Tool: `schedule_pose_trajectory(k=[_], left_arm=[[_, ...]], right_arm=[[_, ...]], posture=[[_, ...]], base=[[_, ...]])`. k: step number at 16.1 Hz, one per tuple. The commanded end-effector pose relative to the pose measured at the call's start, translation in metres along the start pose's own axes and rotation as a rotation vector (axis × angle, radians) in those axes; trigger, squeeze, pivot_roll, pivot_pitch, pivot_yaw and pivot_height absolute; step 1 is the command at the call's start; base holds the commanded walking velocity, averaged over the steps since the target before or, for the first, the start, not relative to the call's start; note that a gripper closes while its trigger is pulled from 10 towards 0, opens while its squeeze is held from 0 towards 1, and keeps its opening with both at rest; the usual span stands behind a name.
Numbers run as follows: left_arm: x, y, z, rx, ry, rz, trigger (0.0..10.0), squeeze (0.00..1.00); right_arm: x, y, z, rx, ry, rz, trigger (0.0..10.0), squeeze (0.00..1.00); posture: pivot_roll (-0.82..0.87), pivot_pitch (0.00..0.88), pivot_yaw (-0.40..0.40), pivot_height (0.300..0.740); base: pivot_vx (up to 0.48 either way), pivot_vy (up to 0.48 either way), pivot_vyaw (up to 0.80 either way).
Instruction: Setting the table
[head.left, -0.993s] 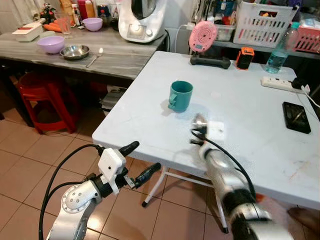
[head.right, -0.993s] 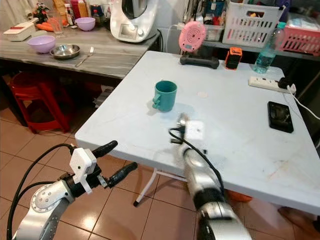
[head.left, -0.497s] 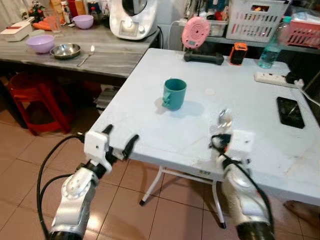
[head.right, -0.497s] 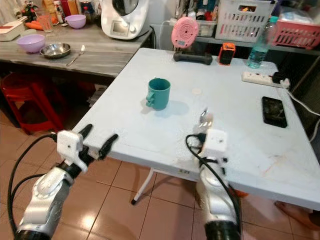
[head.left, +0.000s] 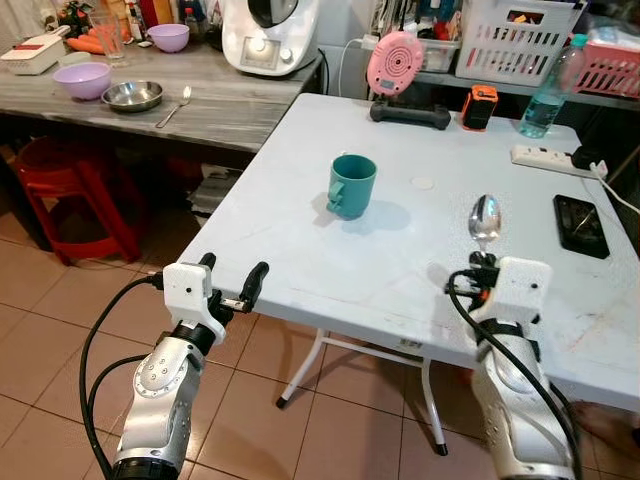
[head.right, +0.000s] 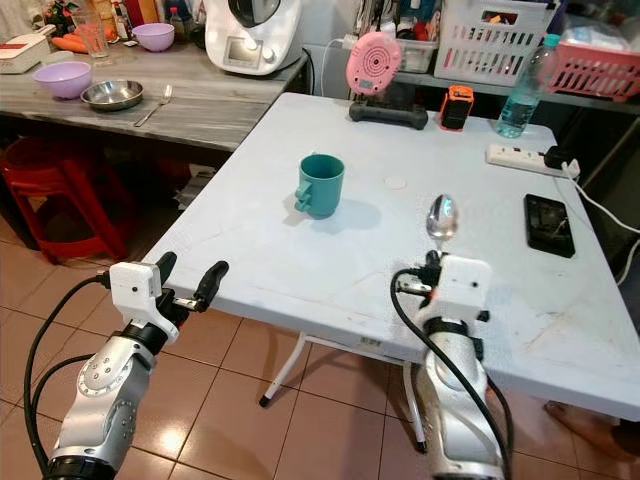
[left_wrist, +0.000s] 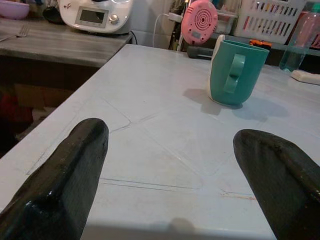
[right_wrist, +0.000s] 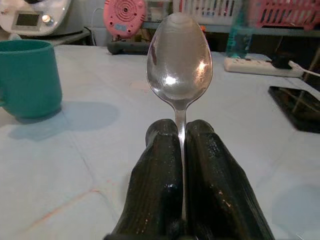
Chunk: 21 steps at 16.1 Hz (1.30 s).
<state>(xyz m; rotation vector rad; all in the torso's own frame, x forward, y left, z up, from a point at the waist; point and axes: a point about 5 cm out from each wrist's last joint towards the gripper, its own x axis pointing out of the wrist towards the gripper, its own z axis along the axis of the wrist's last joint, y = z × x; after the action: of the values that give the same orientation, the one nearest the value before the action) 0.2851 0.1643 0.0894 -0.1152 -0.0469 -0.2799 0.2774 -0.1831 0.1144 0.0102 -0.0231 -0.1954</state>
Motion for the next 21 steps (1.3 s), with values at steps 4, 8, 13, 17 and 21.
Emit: schedule_pose_trajectory(k=[4,8,13,17,21], left_arm=[[0.002,0.002,0.001,0.003,-0.008,-0.006,10.0,0.0],[0.004,0.002,0.003,0.006,-0.014,-0.014,10.0,0.0],[0.006,-0.001,0.004,0.0,-0.024,-0.014,10.0,0.0],[0.009,-0.001,0.006,-0.002,-0.033,-0.012,10.0,0.0],[0.01,0.0,0.006,-0.001,-0.039,-0.005,10.0,0.0]], right_arm=[[-0.003,0.002,0.004,0.001,-0.015,-0.007,10.0,0.0],[-0.003,0.004,0.005,0.005,-0.023,0.0,10.0,0.0],[0.0,0.006,0.009,0.002,-0.044,0.016,10.0,0.0],[0.003,0.011,0.015,-0.006,-0.073,0.054,10.0,0.0],[0.003,0.014,0.017,-0.009,-0.083,0.07,10.0,0.0]], posture=[[0.01,0.0,-0.024,0.74],[0.0,0.0,-0.022,0.74],[0.0,0.0,-0.024,0.74],[0.0,0.0,-0.029,0.74],[0.0,0.0,-0.029,0.74]], base=[[0.0,0.278,-0.49],[0.0,0.335,-0.6],[0.0,0.372,0.0],[0.0,0.383,0.0],[0.0,0.401,0.0]])
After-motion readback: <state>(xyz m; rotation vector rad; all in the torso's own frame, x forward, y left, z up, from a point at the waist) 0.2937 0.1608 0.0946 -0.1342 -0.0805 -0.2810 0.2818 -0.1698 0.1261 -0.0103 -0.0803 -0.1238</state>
